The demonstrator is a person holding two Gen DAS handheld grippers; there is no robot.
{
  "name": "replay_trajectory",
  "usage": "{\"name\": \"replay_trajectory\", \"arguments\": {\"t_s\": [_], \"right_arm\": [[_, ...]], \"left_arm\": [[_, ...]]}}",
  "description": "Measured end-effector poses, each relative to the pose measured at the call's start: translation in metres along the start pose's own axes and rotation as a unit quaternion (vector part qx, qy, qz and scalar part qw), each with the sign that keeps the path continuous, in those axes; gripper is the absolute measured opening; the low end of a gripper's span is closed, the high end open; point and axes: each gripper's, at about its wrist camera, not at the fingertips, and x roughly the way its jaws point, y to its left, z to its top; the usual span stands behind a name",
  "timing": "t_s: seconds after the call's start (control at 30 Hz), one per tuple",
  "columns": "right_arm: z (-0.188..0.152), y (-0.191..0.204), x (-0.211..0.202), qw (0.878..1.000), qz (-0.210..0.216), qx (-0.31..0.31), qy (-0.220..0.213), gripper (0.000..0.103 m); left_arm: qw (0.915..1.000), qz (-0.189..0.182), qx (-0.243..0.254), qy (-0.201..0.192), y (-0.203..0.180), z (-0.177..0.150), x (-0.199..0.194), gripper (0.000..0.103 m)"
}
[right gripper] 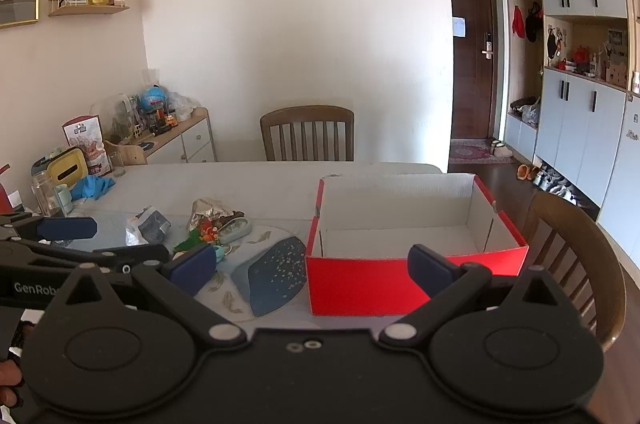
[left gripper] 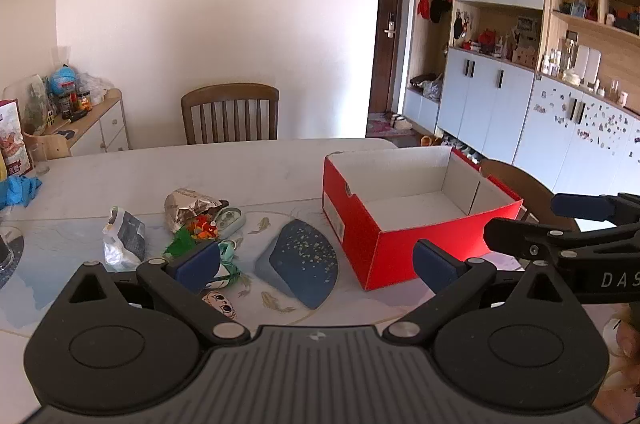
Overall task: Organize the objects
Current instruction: 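Move both tools toward the cluttered items on the table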
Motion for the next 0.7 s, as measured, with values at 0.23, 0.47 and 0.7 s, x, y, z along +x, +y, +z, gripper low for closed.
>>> {"name": "replay_trajectory", "arguments": {"t_s": [0.23, 0.47, 0.7], "right_arm": [[-0.001, 0.000, 0.000, 1.000, 0.003, -0.002, -0.003, 0.102], [-0.001, -0.001, -0.001, 1.000, 0.011, -0.008, -0.004, 0.102], [0.002, 0.006, 0.003, 1.000, 0.020, -0.018, -0.002, 0.102]], "left_arm": [[1.0000, 0.001, -0.004, -0.005, -0.002, 0.002, -0.003, 0.103], [0.9998, 0.009, -0.010, -0.013, -0.001, 0.001, -0.007, 0.103], [0.9995, 0.014, -0.026, -0.012, 0.008, 0.000, -0.010, 0.103]]}}
